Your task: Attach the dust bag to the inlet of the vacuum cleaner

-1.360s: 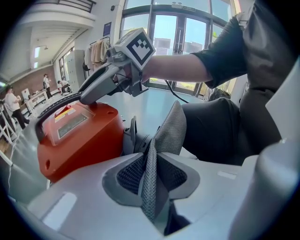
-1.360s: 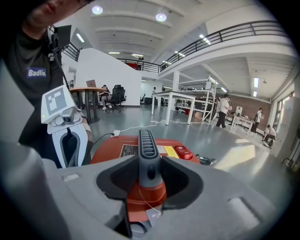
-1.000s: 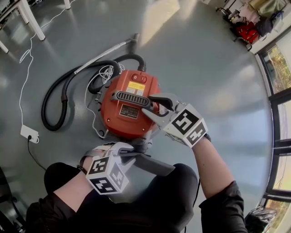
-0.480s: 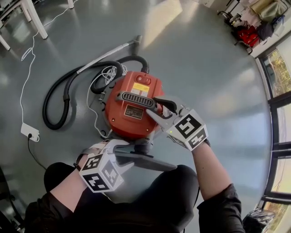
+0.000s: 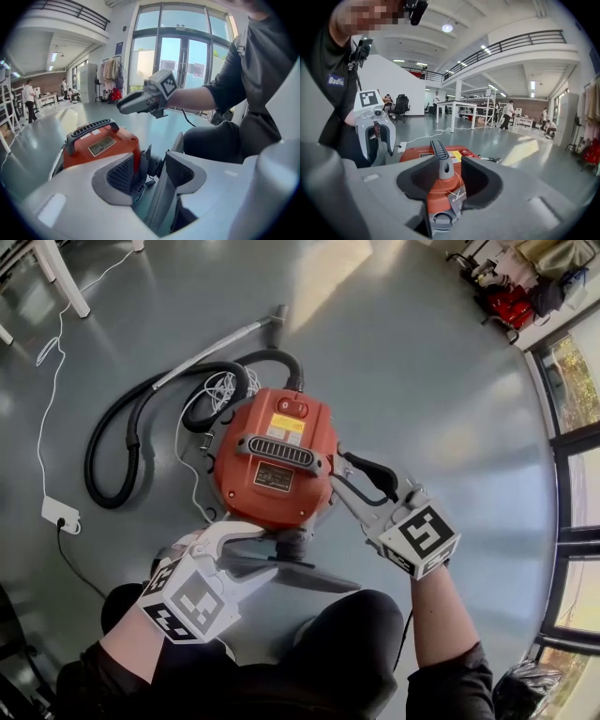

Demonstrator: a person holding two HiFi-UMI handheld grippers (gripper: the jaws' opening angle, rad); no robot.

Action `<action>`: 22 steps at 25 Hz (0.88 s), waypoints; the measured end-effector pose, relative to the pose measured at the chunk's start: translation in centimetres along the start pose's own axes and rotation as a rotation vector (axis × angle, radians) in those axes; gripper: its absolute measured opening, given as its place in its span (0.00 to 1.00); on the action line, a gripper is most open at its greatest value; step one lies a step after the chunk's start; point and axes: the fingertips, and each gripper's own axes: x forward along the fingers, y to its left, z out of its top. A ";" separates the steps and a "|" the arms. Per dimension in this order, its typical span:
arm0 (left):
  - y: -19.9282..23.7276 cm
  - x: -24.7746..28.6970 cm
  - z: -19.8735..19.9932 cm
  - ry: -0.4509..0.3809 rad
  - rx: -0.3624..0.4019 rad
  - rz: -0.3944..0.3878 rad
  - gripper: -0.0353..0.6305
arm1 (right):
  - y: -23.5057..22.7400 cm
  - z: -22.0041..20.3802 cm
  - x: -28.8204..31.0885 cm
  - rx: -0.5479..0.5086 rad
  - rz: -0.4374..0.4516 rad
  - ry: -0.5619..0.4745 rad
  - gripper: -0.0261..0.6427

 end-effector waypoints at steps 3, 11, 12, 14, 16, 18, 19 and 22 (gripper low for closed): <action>0.8 -0.6 1.7 -0.035 -0.019 0.044 0.41 | -0.3 0.6 -2.3 0.076 -0.050 -0.011 0.24; 1.1 -6.9 5.0 0.015 -0.105 0.129 0.39 | 2.8 3.8 -6.6 0.262 -0.094 0.055 0.24; 1.0 -8.0 5.8 0.017 -0.122 0.138 0.39 | 3.5 4.5 -7.3 0.255 -0.087 0.077 0.24; 0.6 -10.3 7.5 0.024 -0.144 0.157 0.38 | 5.0 6.2 -8.7 0.219 -0.064 0.115 0.24; 0.0 -12.6 9.5 0.028 -0.162 0.174 0.38 | 6.7 8.3 -10.2 0.192 -0.041 0.151 0.24; -0.6 -15.2 11.9 0.017 -0.185 0.190 0.37 | 8.1 10.2 -11.8 0.191 -0.030 0.184 0.24; -0.9 -16.5 13.1 0.011 -0.194 0.197 0.37 | 8.8 11.1 -12.6 0.205 -0.027 0.192 0.24; -2.0 -20.0 16.4 0.013 -0.206 0.210 0.35 | 10.2 14.2 -15.1 0.268 -0.018 0.199 0.24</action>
